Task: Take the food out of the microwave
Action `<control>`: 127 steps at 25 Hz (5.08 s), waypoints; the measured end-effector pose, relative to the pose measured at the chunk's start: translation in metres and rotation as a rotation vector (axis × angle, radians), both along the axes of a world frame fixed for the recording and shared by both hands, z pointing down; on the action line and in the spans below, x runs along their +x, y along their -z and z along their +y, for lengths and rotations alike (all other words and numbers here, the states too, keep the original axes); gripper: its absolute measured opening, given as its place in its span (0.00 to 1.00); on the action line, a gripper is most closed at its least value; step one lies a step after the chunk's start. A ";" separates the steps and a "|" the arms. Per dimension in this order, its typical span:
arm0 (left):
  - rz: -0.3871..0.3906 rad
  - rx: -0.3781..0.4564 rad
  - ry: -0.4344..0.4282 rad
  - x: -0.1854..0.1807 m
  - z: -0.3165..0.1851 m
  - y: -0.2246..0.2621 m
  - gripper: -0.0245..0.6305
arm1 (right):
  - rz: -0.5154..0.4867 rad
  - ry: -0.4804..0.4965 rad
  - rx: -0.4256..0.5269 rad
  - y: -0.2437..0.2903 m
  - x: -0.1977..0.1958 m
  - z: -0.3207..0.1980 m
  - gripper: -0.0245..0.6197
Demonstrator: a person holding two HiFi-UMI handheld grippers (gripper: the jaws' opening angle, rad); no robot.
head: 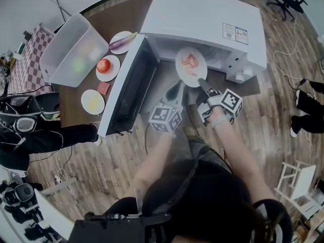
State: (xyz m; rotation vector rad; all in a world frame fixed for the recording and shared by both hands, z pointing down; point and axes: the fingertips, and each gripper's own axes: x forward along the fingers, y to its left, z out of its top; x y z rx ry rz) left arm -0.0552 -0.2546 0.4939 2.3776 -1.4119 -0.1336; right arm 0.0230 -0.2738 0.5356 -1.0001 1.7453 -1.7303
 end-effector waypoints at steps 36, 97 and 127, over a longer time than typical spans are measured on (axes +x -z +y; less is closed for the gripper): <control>-0.024 -0.010 -0.086 -0.012 0.114 0.020 0.04 | -0.002 -0.060 -0.024 0.019 -0.009 0.127 0.08; -0.010 0.015 0.022 0.017 0.228 0.027 0.04 | 0.002 0.061 -0.024 0.027 0.026 0.242 0.08; -0.036 0.010 0.084 0.028 0.263 0.026 0.04 | 0.013 0.174 -0.021 0.029 0.034 0.274 0.07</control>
